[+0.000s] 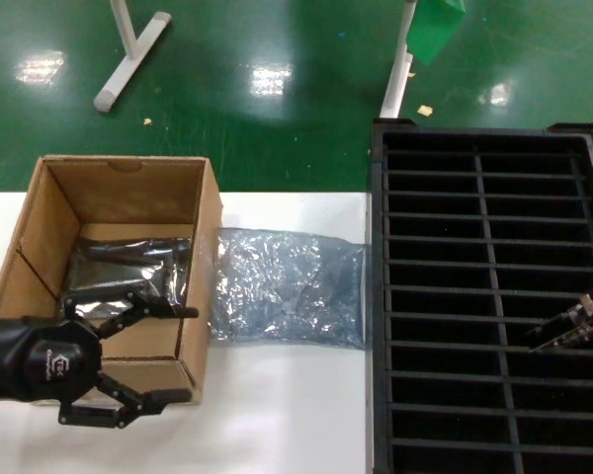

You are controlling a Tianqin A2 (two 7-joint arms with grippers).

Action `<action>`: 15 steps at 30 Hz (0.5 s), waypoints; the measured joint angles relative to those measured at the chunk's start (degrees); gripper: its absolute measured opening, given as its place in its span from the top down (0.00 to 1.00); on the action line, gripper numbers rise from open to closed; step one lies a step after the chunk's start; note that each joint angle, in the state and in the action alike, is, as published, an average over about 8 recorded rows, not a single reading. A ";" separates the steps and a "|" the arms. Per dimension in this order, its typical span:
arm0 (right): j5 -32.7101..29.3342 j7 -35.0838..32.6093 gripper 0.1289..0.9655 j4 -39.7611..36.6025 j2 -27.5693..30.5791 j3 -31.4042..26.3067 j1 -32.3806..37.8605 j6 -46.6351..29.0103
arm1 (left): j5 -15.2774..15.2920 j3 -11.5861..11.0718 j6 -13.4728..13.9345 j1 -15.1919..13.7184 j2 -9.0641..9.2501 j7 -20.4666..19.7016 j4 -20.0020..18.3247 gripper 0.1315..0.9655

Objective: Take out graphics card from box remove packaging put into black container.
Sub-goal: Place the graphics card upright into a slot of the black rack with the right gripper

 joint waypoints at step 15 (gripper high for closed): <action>-9.76 4.28 0.92 0.00 -6.32 -7.48 9.44 -5.89 | 0.33 -0.45 0.00 0.15 0.05 -0.12 -0.07 0.28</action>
